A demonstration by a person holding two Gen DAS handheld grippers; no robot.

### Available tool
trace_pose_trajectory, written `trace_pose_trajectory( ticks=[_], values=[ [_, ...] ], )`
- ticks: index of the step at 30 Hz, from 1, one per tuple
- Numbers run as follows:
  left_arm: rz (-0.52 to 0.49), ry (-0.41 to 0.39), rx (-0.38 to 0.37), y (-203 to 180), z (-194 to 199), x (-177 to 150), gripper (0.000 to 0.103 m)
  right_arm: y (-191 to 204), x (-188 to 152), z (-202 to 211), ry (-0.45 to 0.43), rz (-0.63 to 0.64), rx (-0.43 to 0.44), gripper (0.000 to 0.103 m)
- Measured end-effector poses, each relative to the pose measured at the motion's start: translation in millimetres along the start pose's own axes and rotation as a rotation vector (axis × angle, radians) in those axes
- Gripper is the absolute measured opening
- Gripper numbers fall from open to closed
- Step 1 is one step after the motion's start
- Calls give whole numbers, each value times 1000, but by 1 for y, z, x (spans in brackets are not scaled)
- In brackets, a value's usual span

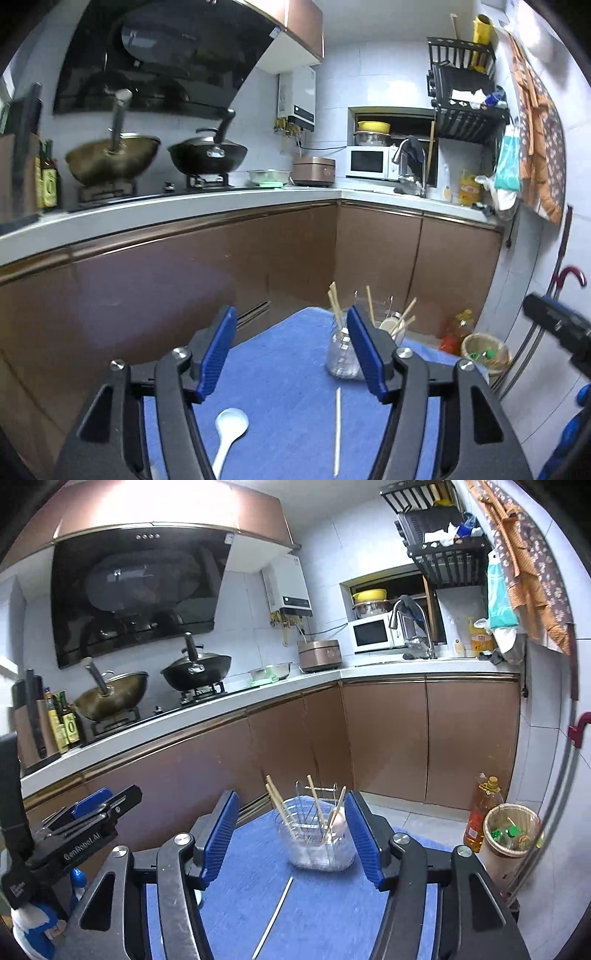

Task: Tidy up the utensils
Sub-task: 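Withdraw both tools and move them toward the white spoon and last chopstick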

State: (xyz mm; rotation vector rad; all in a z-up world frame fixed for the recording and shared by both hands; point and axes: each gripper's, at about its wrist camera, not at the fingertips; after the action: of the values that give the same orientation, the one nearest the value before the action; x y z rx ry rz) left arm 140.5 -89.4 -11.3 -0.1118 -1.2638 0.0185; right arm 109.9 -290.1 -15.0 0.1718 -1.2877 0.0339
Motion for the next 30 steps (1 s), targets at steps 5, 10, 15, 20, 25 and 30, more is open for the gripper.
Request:
trace_pose_trajectory(
  ticks=[5, 10, 15, 20, 25, 30],
  values=[
    [-25, -3, 18, 1, 41, -29, 60, 9, -21, 40, -9, -18, 8, 60],
    [-57, -21, 22, -4, 74, -48, 61, 16, -35, 63, -10, -21, 14, 60],
    [-72, -47, 23, -6, 98, -54, 61, 22, -44, 82, -30, -27, 30, 61],
    [-80, -77, 33, -6, 117, -58, 61, 24, -51, 94, -44, -30, 43, 63],
    [-92, -90, 46, -8, 125, -60, 63, 23, -57, 101, -50, -39, 49, 63],
    [-97, -96, 57, -9, 126, -61, 64, 17, -62, 103, -56, -52, 50, 65]
  ],
)
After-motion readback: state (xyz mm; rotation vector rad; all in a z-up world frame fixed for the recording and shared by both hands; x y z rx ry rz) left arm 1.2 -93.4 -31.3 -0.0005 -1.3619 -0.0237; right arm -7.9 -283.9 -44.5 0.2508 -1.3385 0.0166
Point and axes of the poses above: each gripper's, at about its wrist camera, not at the fingertips, and z roughly against the way its jaws point, y to its left, x to its top, and after that the axes turned 4 degrees about z, right-handed
